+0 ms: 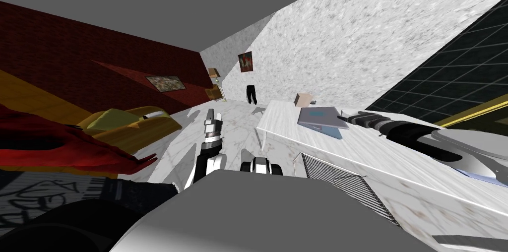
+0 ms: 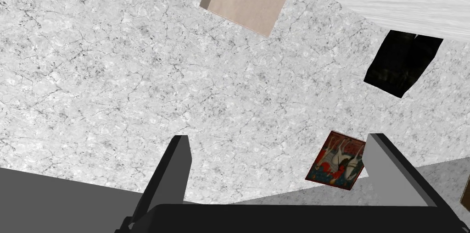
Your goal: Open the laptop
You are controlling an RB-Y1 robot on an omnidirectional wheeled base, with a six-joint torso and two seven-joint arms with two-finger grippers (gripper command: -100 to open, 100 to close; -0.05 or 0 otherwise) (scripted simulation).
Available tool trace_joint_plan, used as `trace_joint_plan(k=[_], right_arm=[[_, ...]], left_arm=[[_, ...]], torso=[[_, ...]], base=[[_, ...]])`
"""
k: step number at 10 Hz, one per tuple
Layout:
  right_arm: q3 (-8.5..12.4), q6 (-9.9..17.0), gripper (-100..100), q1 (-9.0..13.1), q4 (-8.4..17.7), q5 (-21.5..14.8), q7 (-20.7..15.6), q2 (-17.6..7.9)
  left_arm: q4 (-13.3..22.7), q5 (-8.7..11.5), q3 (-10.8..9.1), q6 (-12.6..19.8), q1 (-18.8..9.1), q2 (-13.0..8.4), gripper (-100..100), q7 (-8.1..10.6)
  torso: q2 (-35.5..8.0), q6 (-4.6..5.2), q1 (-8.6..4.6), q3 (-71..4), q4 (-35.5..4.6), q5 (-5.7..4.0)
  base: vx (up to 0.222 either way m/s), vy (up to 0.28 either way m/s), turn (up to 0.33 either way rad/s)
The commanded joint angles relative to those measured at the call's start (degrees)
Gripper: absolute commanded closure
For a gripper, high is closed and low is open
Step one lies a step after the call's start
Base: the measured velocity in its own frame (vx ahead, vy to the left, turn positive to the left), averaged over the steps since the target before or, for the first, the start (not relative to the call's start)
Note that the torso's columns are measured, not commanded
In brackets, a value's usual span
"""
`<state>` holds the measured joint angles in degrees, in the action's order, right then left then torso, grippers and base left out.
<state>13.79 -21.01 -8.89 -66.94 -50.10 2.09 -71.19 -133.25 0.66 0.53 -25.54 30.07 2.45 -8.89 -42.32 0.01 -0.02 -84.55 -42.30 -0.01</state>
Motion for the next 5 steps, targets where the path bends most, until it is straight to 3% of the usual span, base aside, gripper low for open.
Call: trace_joint_plan(k=[1,5], right_arm=[[-0.81,3.43,-100,0.48,0.19,-2.37,-2.17,0.79],[-1.72,8.44,-100,0.58,0.12,-5.68,-5.25,2.15]], left_arm=[[0.0,0.0,0.0,0.0,0.0,0.0,0,0.0],[0.0,0.0,0.0,0.0,0.0,0.0,0,0.0]], torso=[[0.02,-0.01,0.02,-0.01,0.01,0.01],[0.03,-0.01,0.02,-0.02,0.01,0.01]], base=[[-0.007,0.015,0.031],[-0.003,0.017,0.029]])
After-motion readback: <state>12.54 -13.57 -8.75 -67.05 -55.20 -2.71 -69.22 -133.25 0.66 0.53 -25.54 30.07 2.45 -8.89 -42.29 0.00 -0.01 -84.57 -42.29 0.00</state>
